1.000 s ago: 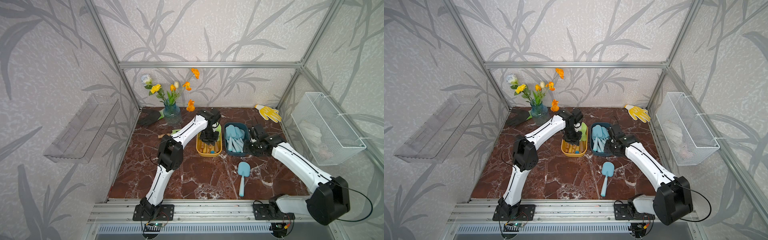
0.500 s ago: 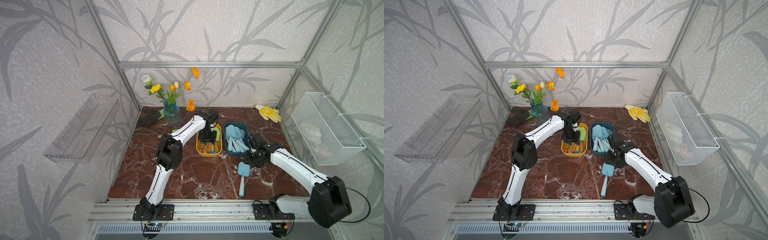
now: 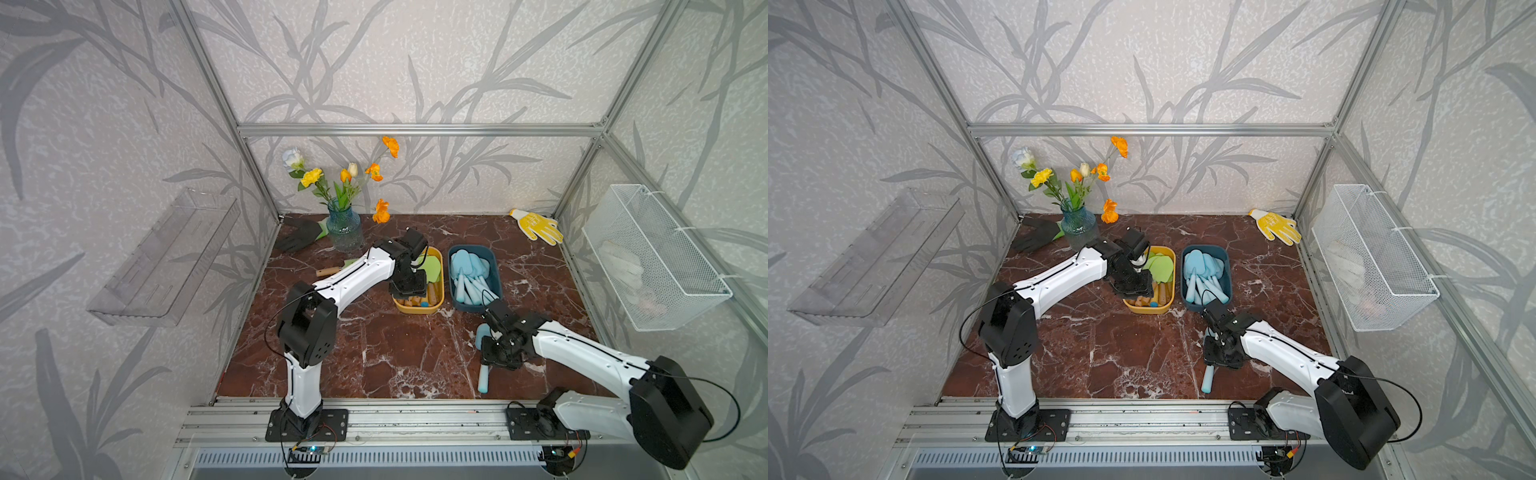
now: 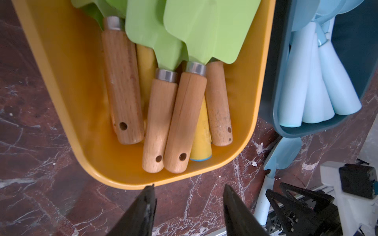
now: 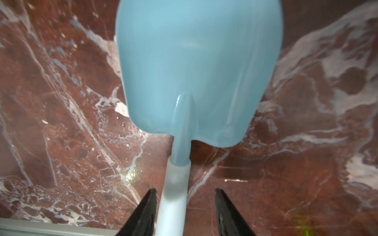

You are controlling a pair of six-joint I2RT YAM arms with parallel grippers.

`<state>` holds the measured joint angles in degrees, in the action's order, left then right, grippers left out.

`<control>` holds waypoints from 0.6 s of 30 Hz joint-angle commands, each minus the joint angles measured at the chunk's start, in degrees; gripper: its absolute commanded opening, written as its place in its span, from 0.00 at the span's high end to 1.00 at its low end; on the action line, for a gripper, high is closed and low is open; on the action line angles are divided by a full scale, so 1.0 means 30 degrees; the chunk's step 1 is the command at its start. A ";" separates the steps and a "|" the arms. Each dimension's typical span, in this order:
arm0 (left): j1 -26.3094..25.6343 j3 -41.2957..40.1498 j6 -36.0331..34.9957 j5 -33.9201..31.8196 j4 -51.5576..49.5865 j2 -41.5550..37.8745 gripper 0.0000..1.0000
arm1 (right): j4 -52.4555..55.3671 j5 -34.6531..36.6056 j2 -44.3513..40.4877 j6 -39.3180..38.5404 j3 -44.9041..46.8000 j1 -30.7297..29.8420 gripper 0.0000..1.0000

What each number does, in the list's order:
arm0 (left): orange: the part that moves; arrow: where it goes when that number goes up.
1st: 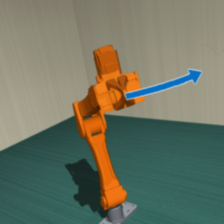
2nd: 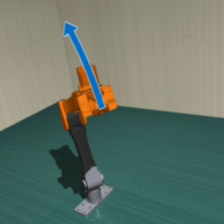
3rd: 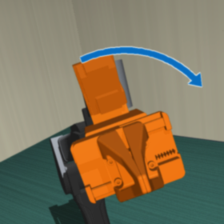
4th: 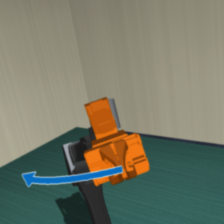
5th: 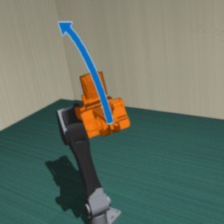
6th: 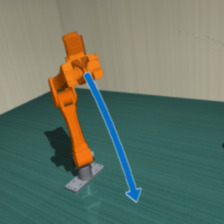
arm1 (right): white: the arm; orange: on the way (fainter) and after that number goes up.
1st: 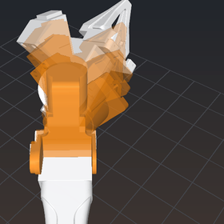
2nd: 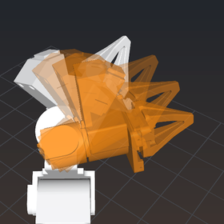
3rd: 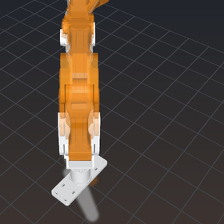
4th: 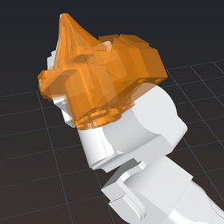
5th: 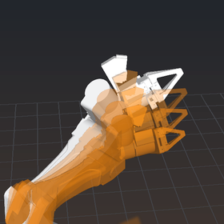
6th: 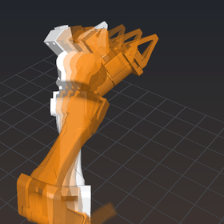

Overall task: Sort the small shovels by color and place them into the storage box
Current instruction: Place the shovel in the storage box, then pick up the shovel from the center of the board.

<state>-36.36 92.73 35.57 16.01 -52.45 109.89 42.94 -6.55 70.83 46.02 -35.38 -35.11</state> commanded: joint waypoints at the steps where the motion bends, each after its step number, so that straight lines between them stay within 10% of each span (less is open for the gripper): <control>1: -0.0090 0.0163 0.0263 -0.0435 0.0679 0.0100 0.46 | -0.0600 -0.0119 0.0618 0.0480 0.0114 -0.0448 0.52; 10: -0.0053 0.0980 -0.0369 -0.0275 0.0333 0.0809 0.45 | 0.0382 0.1270 0.0822 0.1829 0.1655 -0.0517 0.90; 18: -0.0010 0.1452 -0.0860 -0.0032 0.0509 0.1158 0.45 | 0.4613 0.4163 -0.2164 0.2653 -0.0396 0.0113 0.95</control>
<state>-36.36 95.22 34.35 16.08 -50.87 112.71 49.04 0.01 67.99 52.12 -33.28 -35.70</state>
